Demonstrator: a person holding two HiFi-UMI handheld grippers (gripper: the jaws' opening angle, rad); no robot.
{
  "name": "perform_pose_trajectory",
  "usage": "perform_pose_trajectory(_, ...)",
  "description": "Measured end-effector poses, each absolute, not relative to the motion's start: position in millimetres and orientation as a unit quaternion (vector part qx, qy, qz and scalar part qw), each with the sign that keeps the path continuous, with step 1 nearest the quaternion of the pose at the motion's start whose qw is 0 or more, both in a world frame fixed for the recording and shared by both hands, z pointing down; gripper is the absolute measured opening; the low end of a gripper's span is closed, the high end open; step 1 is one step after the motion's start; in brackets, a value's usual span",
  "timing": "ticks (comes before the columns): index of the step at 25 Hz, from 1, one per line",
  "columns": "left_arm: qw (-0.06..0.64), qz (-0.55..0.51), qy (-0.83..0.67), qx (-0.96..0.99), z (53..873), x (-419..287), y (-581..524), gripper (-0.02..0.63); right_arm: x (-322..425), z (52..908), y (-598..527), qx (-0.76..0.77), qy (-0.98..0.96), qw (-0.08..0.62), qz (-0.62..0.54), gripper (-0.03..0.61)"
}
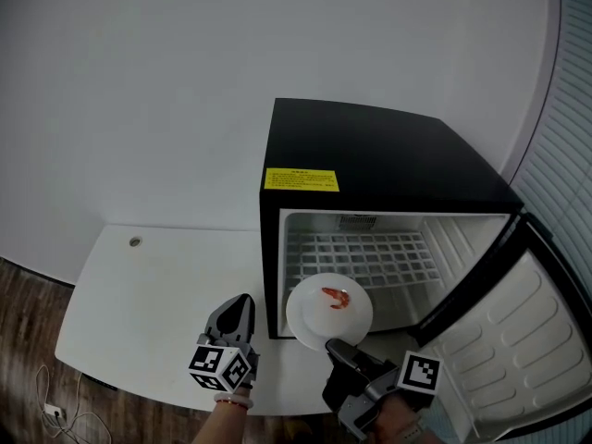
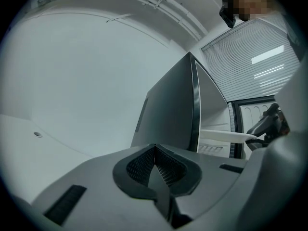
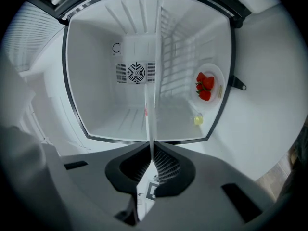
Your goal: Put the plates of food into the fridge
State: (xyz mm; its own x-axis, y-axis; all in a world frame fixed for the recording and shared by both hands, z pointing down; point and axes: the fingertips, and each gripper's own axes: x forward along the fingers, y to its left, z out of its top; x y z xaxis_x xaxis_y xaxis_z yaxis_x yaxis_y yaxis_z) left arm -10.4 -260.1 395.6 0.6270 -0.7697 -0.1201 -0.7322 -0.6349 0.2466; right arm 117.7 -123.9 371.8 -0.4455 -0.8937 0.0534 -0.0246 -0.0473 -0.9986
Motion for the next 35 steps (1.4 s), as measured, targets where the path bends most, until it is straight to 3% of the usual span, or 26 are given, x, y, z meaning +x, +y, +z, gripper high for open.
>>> perform_pose_trajectory(35, 0.076, -0.104, -0.426, 0.895, 400, 6, -291, 0.006, 143, 371, -214, -0.380, 0.556, 0.370, -0.640, 0.017)
